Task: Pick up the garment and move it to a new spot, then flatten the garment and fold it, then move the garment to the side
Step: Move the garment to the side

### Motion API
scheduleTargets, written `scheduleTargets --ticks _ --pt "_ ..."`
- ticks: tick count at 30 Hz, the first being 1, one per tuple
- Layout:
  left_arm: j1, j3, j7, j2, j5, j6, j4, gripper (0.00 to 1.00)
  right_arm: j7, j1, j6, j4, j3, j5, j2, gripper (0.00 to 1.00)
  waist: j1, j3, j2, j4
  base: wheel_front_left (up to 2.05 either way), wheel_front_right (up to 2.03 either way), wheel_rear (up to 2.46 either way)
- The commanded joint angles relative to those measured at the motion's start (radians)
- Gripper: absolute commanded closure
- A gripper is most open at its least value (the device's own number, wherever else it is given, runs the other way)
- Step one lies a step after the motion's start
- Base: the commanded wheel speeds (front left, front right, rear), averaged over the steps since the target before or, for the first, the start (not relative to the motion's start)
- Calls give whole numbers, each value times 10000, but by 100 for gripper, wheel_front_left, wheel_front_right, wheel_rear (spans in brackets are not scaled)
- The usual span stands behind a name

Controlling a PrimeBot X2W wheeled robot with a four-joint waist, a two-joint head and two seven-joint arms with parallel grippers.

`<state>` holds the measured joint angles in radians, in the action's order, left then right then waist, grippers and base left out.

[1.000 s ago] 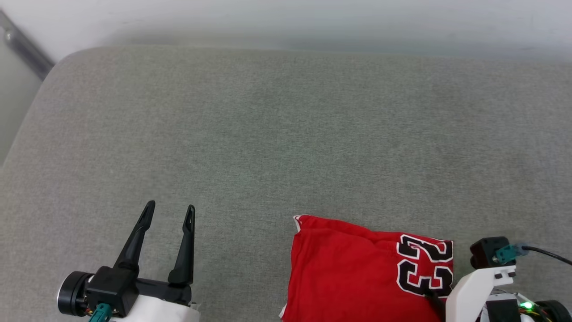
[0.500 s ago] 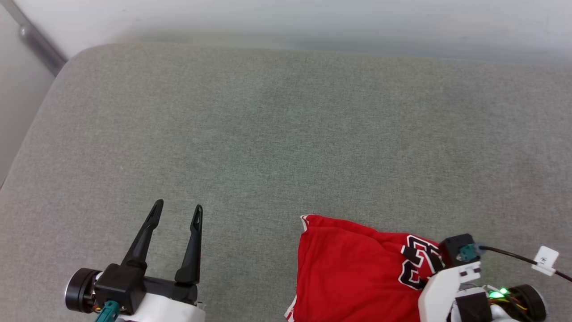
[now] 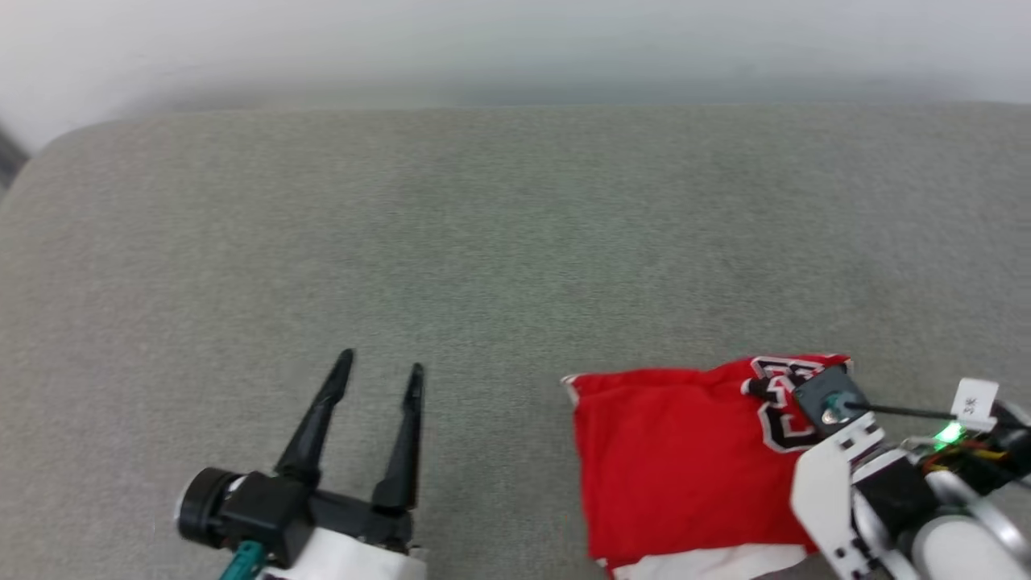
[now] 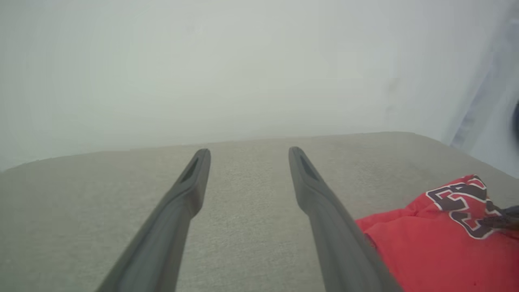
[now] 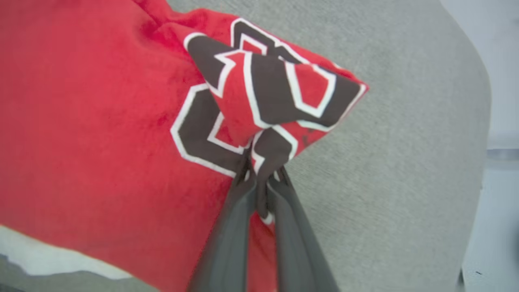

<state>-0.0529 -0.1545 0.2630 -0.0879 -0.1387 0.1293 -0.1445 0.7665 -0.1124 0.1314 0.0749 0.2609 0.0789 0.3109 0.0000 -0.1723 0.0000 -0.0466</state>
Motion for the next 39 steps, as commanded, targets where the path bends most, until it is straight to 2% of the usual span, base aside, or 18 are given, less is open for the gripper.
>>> scheduleTargets --ticks 1,5,9,14,24,32,39 --pt "179 -93 20 14 -1 12 -70 0 91 -189 -14 103 79 66 302 100 0 -153 0 383 0 0 0" --pt "626 -673 20 45 -54 5 -207 0 528 -1009 -14 526 570 -172 1816 100 0 -658 0 1114 0 0 0" --pt "1233 -1153 20 35 -61 2 -427 0 672 -1782 -16 530 620 -573 3140 100 0 -1400 0 1882 0 0 0" --pt "1947 -1748 20 -299 15 2 -654 0 153 -2362 -16 33 50 -717 4027 100 0 -2357 0 2563 0 0 0" --pt "2924 -2369 20 -1105 -34 2 -658 0 -1405 -3622 -14 -2039 -1333 -481 4380 100 0 -3932 0 3190 0 0 0" --pt "3368 -2641 20 -1480 24 2 -750 0 -2577 -4196 -16 -3900 -2422 -244 4918 100 0 -4676 0 2960 0 0 0" --pt "3469 -2603 20 -1592 -25 2 -858 0 -3394 -4462 -14 -4822 -3338 123 4645 100 0 -4967 0 2715 0 0 0"
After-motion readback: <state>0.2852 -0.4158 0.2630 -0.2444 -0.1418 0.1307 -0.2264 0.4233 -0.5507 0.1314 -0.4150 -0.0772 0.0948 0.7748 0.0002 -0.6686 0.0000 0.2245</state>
